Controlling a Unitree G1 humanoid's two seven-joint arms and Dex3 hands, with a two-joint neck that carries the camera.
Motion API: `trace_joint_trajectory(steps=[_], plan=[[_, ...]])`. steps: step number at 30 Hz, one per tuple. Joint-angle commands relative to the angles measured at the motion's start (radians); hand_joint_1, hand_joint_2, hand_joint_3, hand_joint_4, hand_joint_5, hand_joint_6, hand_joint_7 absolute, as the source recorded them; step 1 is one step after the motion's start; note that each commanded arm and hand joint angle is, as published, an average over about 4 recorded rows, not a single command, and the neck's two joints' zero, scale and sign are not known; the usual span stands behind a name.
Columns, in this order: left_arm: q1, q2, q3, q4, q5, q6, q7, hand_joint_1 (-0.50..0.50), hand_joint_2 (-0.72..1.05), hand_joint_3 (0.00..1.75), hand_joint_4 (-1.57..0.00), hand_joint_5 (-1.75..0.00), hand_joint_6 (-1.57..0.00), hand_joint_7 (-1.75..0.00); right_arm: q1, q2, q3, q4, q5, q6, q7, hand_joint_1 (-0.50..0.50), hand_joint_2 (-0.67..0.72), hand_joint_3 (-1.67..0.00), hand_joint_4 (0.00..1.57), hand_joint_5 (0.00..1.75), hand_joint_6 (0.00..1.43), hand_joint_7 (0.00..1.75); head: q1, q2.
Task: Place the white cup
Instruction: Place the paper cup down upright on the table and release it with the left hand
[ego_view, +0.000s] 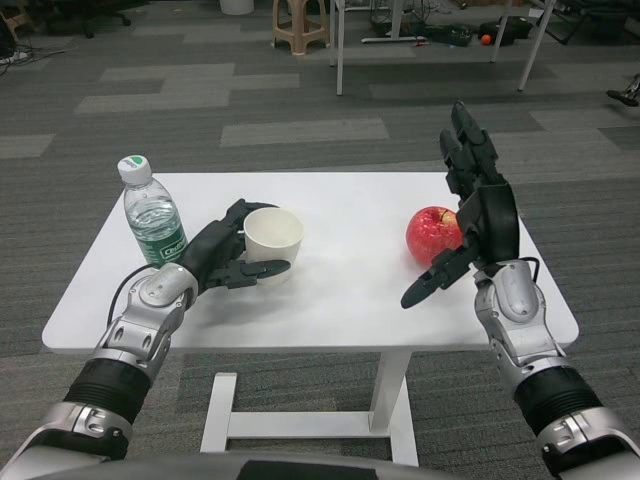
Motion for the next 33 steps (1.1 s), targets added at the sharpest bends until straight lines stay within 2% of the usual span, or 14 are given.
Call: trace_joint_trajectory(steps=[1,3,5,7,9,12,15,22,29,33], plan=[[0.008,0.012,-0.002,0.015,-0.03,-0.024,-0.014,-0.5,1.05,0.09,0.0,-0.9,0.0,-0.68,0.005,0.003,-0.005,-0.015,0.006,-0.005,-0.003,-0.42,0.53,0.0,0.0,0.0,0.0,0.03,0.001,-0.003],[0.008,0.012,-0.004,0.021,-0.04,-0.031,-0.021,-0.5,1.05,0.09,0.0,-0.92,0.0,-0.65,0.007,0.003,-0.005,-0.017,0.006,-0.005,-0.003,-0.42,0.53,0.0,0.0,0.0,0.0,0.0,0.003,-0.004],[0.008,0.012,-0.006,0.031,-0.051,-0.04,-0.027,-0.5,0.78,0.09,0.0,-0.92,0.0,-0.63,0.008,0.003,-0.005,-0.021,0.006,-0.005,-0.003,-0.42,0.53,0.0,0.0,0.0,0.0,0.0,0.003,-0.003],[0.008,0.012,-0.009,0.039,-0.062,-0.046,-0.029,-0.5,0.23,0.09,0.0,-0.98,0.0,-0.59,0.01,0.003,-0.005,-0.025,0.006,-0.005,-0.002,-0.42,0.53,0.0,0.0,0.0,0.0,0.0,0.003,-0.003],[0.008,0.012,-0.011,0.048,-0.072,-0.053,-0.029,-0.5,-0.13,0.09,0.0,-1.03,0.0,-0.56,0.012,0.003,-0.005,-0.028,0.006,-0.005,-0.002,-0.42,0.53,0.0,0.0,0.0,0.0,0.0,0.003,-0.001],[0.008,0.012,-0.012,0.062,-0.079,-0.072,-0.03,-0.5,-0.28,0.09,0.0,-1.03,0.0,-0.56,0.015,0.002,-0.005,-0.035,0.006,-0.005,-0.003,-0.42,0.53,0.0,0.0,0.0,0.0,0.02,0.005,0.004],[0.008,0.012,-0.012,0.07,-0.095,-0.08,-0.032,-0.5,-0.35,0.09,0.0,-1.1,0.0,-0.56,0.02,0.002,-0.005,-0.041,0.006,-0.005,-0.002,-0.42,0.53,0.0,0.0,0.0,0.0,0.02,0.007,0.006],[0.019,0.012,-0.012,0.082,-0.133,-0.099,-0.037,-0.5,-0.28,0.09,0.0,-1.21,0.0,-0.56,0.024,0.002,-0.005,-0.048,0.006,-0.005,-0.002,-0.42,0.53,0.0,0.0,0.0,0.0,0.03,0.012,0.015],[0.02,0.007,-0.007,0.135,-0.24,-0.184,-0.021,-0.5,-0.28,0.09,0.0,-1.33,0.0,-0.56,0.026,0.002,-0.004,-0.051,0.006,-0.005,-0.001,-0.42,0.53,0.0,0.0,0.0,0.0,0.0,0.011,0.015],[0.019,-0.003,0.004,0.169,-0.296,-0.237,0.002,-0.5,-0.28,0.09,0.0,-1.33,0.0,-0.56,0.027,0.001,-0.004,-0.052,0.006,-0.005,-0.001,-0.42,0.53,0.0,0.0,0.0,0.0,0.0,0.014,0.011]])
